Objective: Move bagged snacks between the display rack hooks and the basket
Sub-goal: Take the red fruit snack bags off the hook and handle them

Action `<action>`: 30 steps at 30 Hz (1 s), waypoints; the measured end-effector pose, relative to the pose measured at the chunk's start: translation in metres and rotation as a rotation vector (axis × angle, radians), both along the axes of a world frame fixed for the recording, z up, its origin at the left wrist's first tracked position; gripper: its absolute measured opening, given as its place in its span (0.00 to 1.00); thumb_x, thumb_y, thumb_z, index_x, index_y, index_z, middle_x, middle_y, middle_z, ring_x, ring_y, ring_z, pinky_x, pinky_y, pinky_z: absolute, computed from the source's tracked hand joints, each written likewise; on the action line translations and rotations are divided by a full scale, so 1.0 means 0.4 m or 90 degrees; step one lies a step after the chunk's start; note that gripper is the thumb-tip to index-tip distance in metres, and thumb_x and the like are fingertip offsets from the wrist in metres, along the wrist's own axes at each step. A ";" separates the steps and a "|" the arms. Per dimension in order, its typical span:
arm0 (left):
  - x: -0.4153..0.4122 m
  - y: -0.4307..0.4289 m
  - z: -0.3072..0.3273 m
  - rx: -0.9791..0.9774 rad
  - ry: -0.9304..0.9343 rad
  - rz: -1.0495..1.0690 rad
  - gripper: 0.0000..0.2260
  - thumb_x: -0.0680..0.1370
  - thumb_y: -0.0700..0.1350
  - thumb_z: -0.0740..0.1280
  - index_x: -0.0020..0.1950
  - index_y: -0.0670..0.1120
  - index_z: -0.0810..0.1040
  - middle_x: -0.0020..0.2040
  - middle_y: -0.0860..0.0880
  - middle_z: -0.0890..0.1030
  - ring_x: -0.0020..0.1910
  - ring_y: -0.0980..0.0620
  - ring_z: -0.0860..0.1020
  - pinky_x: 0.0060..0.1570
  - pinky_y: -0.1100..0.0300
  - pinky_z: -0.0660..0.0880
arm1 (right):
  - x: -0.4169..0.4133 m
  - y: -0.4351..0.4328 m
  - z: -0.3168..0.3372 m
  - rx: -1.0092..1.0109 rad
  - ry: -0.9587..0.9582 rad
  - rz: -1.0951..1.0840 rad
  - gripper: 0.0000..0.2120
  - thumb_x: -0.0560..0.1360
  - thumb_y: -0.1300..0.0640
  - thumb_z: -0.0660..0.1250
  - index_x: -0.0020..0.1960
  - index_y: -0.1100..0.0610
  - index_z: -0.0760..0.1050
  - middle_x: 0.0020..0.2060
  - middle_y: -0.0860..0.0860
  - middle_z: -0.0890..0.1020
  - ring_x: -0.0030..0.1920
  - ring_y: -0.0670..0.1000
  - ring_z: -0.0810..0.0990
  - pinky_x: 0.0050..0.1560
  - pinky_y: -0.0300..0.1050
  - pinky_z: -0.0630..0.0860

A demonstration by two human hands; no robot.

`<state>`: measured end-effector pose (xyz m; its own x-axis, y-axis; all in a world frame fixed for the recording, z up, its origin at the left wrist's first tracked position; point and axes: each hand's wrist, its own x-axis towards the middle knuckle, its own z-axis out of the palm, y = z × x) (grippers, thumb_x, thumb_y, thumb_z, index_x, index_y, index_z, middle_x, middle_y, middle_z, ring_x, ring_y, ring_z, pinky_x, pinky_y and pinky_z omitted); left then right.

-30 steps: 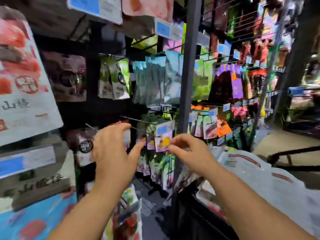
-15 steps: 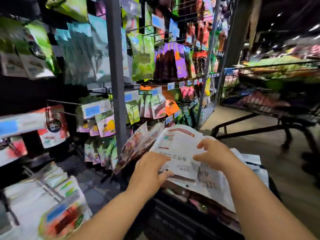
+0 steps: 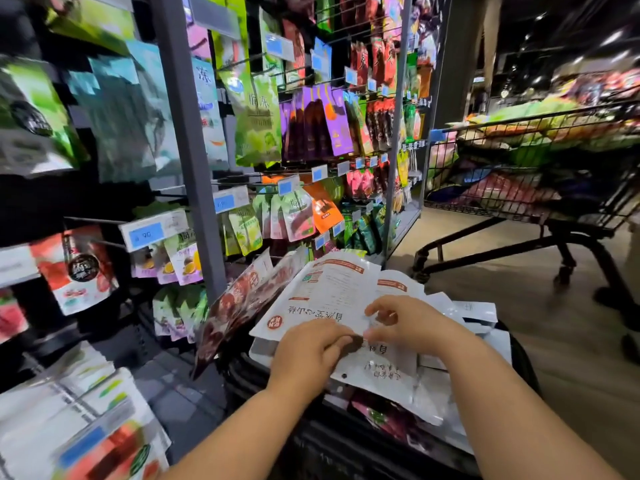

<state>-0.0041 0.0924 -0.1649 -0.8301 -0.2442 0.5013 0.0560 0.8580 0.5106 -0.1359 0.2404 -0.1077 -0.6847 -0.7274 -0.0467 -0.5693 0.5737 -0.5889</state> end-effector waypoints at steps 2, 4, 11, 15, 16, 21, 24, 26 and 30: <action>0.006 0.010 0.018 0.054 0.071 0.053 0.13 0.77 0.56 0.60 0.51 0.57 0.84 0.46 0.62 0.83 0.48 0.61 0.77 0.50 0.61 0.74 | 0.004 0.015 0.013 -0.075 -0.045 0.047 0.17 0.70 0.48 0.77 0.56 0.43 0.79 0.55 0.40 0.76 0.54 0.39 0.75 0.53 0.33 0.72; 0.018 0.018 0.044 0.106 0.137 0.069 0.12 0.76 0.53 0.61 0.50 0.55 0.84 0.44 0.70 0.81 0.48 0.64 0.78 0.47 0.68 0.73 | 0.003 0.023 0.027 -0.148 -0.033 0.092 0.18 0.67 0.50 0.79 0.55 0.43 0.81 0.56 0.38 0.75 0.58 0.38 0.73 0.52 0.29 0.68; 0.096 0.044 0.134 0.199 0.293 0.057 0.08 0.75 0.56 0.61 0.45 0.60 0.80 0.48 0.63 0.81 0.45 0.64 0.79 0.45 0.69 0.74 | 0.031 -0.014 0.065 -0.327 0.314 0.064 0.16 0.64 0.50 0.81 0.39 0.34 0.76 0.48 0.37 0.70 0.55 0.43 0.64 0.59 0.44 0.63; 0.150 0.051 0.181 0.215 0.335 0.058 0.05 0.77 0.52 0.64 0.46 0.60 0.79 0.42 0.63 0.82 0.42 0.65 0.79 0.42 0.73 0.71 | 0.082 -0.025 0.085 -0.381 0.296 0.128 0.16 0.66 0.57 0.80 0.39 0.41 0.75 0.49 0.42 0.79 0.56 0.44 0.74 0.59 0.41 0.70; 0.160 0.052 0.193 0.224 0.342 0.053 0.06 0.77 0.49 0.64 0.45 0.60 0.79 0.40 0.64 0.81 0.41 0.65 0.78 0.41 0.73 0.71 | 0.096 -0.025 0.091 -0.389 0.281 0.141 0.13 0.66 0.58 0.80 0.39 0.46 0.76 0.48 0.45 0.81 0.53 0.42 0.76 0.55 0.33 0.69; 0.206 0.051 0.256 0.225 0.375 0.049 0.09 0.77 0.47 0.64 0.42 0.60 0.80 0.39 0.61 0.82 0.40 0.62 0.79 0.40 0.72 0.72 | 0.155 -0.027 0.112 -0.402 0.242 0.158 0.10 0.69 0.55 0.78 0.42 0.47 0.76 0.42 0.44 0.83 0.44 0.37 0.77 0.43 0.43 0.76; 0.234 0.048 0.291 0.213 0.372 0.050 0.09 0.77 0.47 0.64 0.41 0.60 0.80 0.38 0.61 0.82 0.40 0.61 0.79 0.40 0.71 0.72 | 0.179 -0.031 0.121 -0.423 0.234 0.207 0.09 0.71 0.49 0.76 0.43 0.46 0.75 0.38 0.42 0.80 0.40 0.44 0.79 0.39 0.51 0.77; 0.248 0.046 0.310 0.208 0.370 0.047 0.09 0.77 0.47 0.64 0.41 0.59 0.80 0.39 0.60 0.82 0.40 0.60 0.80 0.40 0.68 0.74 | 0.195 -0.034 0.125 -0.438 0.219 0.241 0.09 0.71 0.43 0.71 0.42 0.46 0.73 0.36 0.44 0.79 0.38 0.47 0.78 0.37 0.53 0.76; 0.269 0.040 0.338 0.182 0.364 0.068 0.07 0.77 0.48 0.65 0.41 0.55 0.81 0.40 0.53 0.81 0.39 0.56 0.79 0.40 0.59 0.76 | 0.218 -0.036 0.125 -0.428 0.196 0.249 0.19 0.70 0.30 0.63 0.47 0.45 0.72 0.36 0.45 0.81 0.37 0.47 0.80 0.37 0.53 0.77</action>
